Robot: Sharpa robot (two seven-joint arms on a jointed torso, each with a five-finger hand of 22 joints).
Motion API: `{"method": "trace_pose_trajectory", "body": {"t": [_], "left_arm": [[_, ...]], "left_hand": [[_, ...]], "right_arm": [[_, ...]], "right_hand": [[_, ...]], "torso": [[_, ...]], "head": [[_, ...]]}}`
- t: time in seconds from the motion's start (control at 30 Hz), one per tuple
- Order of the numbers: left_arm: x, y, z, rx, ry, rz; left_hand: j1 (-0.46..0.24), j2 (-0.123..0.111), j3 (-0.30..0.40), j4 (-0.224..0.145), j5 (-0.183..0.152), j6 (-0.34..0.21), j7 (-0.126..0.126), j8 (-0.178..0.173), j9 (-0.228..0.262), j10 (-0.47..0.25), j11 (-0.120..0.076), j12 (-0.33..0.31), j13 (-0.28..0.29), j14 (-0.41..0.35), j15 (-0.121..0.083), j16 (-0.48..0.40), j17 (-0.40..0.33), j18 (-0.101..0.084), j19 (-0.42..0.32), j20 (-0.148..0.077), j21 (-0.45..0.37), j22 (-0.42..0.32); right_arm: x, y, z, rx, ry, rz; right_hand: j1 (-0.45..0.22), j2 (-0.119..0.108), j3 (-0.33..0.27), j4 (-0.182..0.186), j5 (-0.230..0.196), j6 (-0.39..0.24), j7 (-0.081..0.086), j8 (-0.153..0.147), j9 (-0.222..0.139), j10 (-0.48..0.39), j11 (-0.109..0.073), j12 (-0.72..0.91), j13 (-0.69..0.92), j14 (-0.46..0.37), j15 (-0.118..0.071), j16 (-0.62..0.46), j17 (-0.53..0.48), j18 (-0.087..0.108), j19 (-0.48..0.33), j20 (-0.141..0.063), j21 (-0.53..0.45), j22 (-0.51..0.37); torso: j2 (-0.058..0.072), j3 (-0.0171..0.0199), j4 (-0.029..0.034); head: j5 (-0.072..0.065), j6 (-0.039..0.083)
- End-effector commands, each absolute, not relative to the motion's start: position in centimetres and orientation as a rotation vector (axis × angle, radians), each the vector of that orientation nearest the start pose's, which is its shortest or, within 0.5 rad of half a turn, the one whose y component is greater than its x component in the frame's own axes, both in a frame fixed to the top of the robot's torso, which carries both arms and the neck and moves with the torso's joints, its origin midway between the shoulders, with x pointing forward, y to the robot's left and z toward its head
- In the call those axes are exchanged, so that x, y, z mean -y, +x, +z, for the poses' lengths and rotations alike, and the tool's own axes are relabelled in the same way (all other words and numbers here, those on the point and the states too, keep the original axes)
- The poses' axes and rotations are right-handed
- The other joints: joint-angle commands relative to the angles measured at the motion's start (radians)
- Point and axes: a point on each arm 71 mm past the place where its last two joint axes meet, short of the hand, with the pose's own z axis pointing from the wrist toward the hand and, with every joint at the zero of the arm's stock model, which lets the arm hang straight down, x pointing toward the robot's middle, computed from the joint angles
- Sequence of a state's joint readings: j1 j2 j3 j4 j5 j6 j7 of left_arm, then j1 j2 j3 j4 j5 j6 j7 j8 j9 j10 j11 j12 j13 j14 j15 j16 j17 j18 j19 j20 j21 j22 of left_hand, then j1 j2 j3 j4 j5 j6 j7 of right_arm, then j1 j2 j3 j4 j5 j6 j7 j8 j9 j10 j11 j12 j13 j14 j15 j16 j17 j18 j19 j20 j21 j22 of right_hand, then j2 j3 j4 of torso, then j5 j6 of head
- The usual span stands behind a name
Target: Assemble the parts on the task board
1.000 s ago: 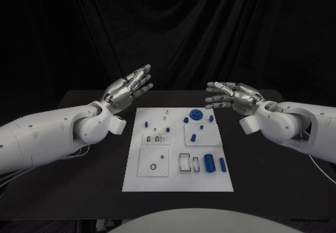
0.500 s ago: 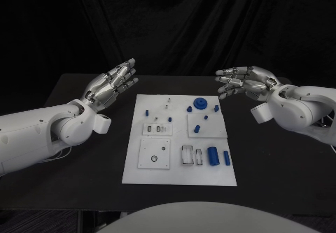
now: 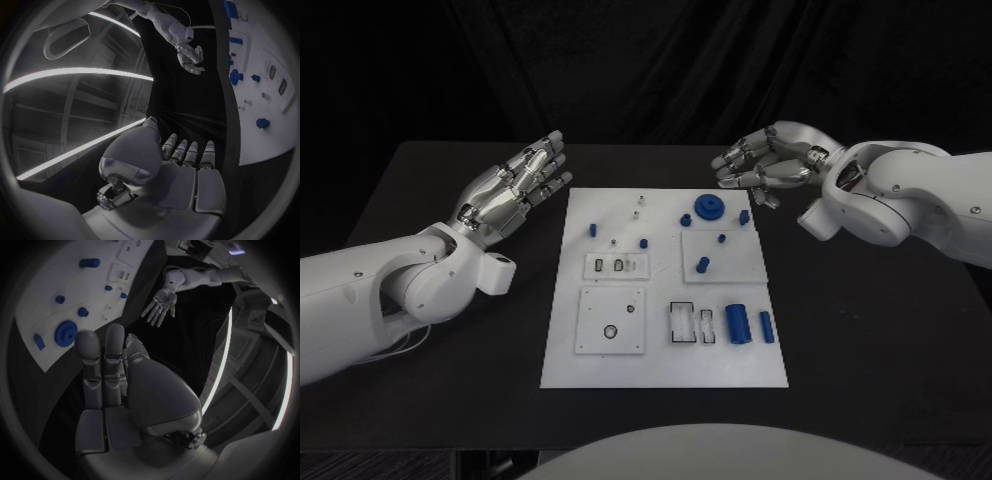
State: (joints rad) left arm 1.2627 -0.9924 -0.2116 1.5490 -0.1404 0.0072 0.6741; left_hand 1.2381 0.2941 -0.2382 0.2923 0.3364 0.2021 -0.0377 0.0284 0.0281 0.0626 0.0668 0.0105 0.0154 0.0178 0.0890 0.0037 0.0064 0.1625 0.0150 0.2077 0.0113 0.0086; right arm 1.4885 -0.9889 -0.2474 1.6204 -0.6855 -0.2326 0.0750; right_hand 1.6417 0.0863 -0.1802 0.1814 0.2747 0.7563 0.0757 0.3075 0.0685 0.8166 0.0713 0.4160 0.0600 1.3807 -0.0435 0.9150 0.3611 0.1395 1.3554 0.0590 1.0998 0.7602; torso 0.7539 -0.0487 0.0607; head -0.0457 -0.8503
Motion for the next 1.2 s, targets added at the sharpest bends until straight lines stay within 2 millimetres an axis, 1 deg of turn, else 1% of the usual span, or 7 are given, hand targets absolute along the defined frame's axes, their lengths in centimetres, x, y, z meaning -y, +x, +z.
{"method": "trace_pose_trajectory", "body": {"t": [0.03, 0.17, 0.33, 0.53, 0.9, 1.07, 1.2], "left_arm": [[-26.0, 45.3, -17.6, -1.319, -0.725, -1.853], [-26.0, 45.0, -17.5, -1.316, -0.727, -1.855], [-26.0, 44.7, -17.4, -1.313, -0.729, -1.855], [-25.9, 44.7, -17.4, -1.312, -0.730, -1.844], [-25.7, 44.3, -17.3, -1.308, -0.729, -1.858], [-25.7, 44.2, -17.2, -1.310, -0.729, -1.862], [-25.5, 44.2, -17.2, -1.312, -0.728, -1.869]], "left_hand": [[0.011, -0.004, -0.002, 0.001, 0.009, 0.006, 0.009, 0.002, 0.001, 0.001, 0.010, 0.004, 0.001, -0.009, -0.010, -0.001, -0.003, 0.019, 0.001, 0.005, 0.003, 0.000], [0.013, -0.004, 0.000, 0.001, 0.016, 0.008, 0.014, 0.002, 0.001, 0.002, 0.011, 0.004, 0.001, -0.016, -0.023, -0.003, -0.006, 0.019, -0.001, 0.001, 0.001, -0.001], [0.014, -0.004, 0.000, 0.001, 0.020, 0.009, 0.015, 0.003, 0.002, 0.004, 0.010, 0.004, 0.001, -0.018, -0.025, -0.004, -0.006, 0.019, -0.002, -0.001, 0.000, -0.002], [0.020, -0.004, 0.004, 0.000, 0.037, 0.012, 0.019, 0.003, 0.002, 0.004, 0.013, 0.004, 0.001, -0.018, -0.021, -0.004, -0.006, 0.018, -0.004, 0.001, -0.001, -0.002], [0.023, -0.004, 0.005, -0.001, 0.044, 0.015, 0.020, 0.004, 0.002, 0.004, 0.014, 0.004, 0.001, -0.018, -0.020, -0.004, -0.006, 0.018, -0.005, 0.001, -0.002, -0.003], [0.025, -0.004, 0.006, -0.001, 0.046, 0.017, 0.022, 0.004, 0.003, 0.003, 0.014, 0.004, 0.001, -0.018, -0.021, -0.004, -0.006, 0.018, -0.005, 0.001, -0.002, -0.003], [0.027, -0.003, 0.008, -0.001, 0.048, 0.018, 0.025, 0.004, 0.003, 0.002, 0.014, 0.004, 0.001, -0.018, -0.021, -0.004, -0.006, 0.018, -0.006, 0.000, -0.003, -0.003]], "right_arm": [[23.4, 48.5, -11.8, -1.713, -0.027, 0.709], [21.7, 48.8, -11.3, -1.643, -0.260, 0.555], [20.1, 49.0, -11.1, -1.582, -0.426, 0.441], [19.0, 49.1, -11.0, -1.533, -0.527, 0.380], [18.7, 49.1, -11.2, -1.528, -0.578, 0.341], [18.7, 48.7, -11.3, -1.538, -0.592, 0.345], [18.7, 48.5, -11.4, -1.543, -0.602, 0.354]], "right_hand": [[0.002, -0.022, 0.023, 0.037, 0.003, 0.034, -0.007, -0.026, 0.004, 0.050, -0.003, -0.040, 0.002, 0.033, -0.004, 0.126, 0.172, -0.024, 0.031, -0.004, 0.119, 0.167], [0.010, -0.053, 0.055, 0.071, 0.001, 0.047, -0.031, -0.064, 0.006, 0.090, -0.007, -0.087, 0.002, 0.066, -0.010, 0.212, 0.310, -0.044, 0.060, -0.008, 0.210, 0.307], [-0.001, -0.071, 0.064, 0.087, -0.013, 0.053, -0.047, -0.081, 0.008, 0.106, -0.011, -0.105, 0.003, 0.075, -0.013, 0.234, 0.349, -0.050, 0.069, -0.011, 0.236, 0.349], [-0.012, -0.084, 0.079, 0.097, -0.015, 0.070, -0.055, -0.094, 0.012, 0.142, -0.018, -0.113, 0.004, 0.088, -0.017, 0.275, 0.415, -0.059, 0.085, -0.014, 0.271, 0.406], [-0.039, -0.104, 0.087, 0.103, -0.038, 0.084, -0.049, -0.110, 0.016, 0.166, -0.014, -0.131, 0.005, 0.087, -0.015, 0.288, 0.431, -0.060, 0.086, -0.014, 0.280, 0.418], [-0.046, -0.107, 0.090, 0.102, -0.033, 0.083, -0.047, -0.116, 0.015, 0.166, -0.012, -0.138, 0.004, 0.086, -0.014, 0.290, 0.436, -0.060, 0.085, -0.013, 0.281, 0.421], [-0.052, -0.111, 0.101, 0.099, -0.008, 0.093, -0.041, -0.123, 0.017, 0.169, -0.011, -0.152, 0.005, 0.085, -0.013, 0.293, 0.440, -0.060, 0.084, -0.011, 0.283, 0.424]], "torso": [[0.032, -0.0045, 0.0120], [0.046, -0.0097, 0.0136], [0.060, -0.0152, 0.0142], [0.066, -0.0154, 0.0224], [0.077, -0.0217, 0.0372], [0.080, -0.0221, 0.0435], [0.083, -0.0224, 0.0437]], "head": [[-0.001, 0.013], [0.005, 0.022], [0.008, 0.031], [0.003, 0.034], [-0.008, 0.033], [-0.012, 0.033], [-0.015, 0.034]]}}
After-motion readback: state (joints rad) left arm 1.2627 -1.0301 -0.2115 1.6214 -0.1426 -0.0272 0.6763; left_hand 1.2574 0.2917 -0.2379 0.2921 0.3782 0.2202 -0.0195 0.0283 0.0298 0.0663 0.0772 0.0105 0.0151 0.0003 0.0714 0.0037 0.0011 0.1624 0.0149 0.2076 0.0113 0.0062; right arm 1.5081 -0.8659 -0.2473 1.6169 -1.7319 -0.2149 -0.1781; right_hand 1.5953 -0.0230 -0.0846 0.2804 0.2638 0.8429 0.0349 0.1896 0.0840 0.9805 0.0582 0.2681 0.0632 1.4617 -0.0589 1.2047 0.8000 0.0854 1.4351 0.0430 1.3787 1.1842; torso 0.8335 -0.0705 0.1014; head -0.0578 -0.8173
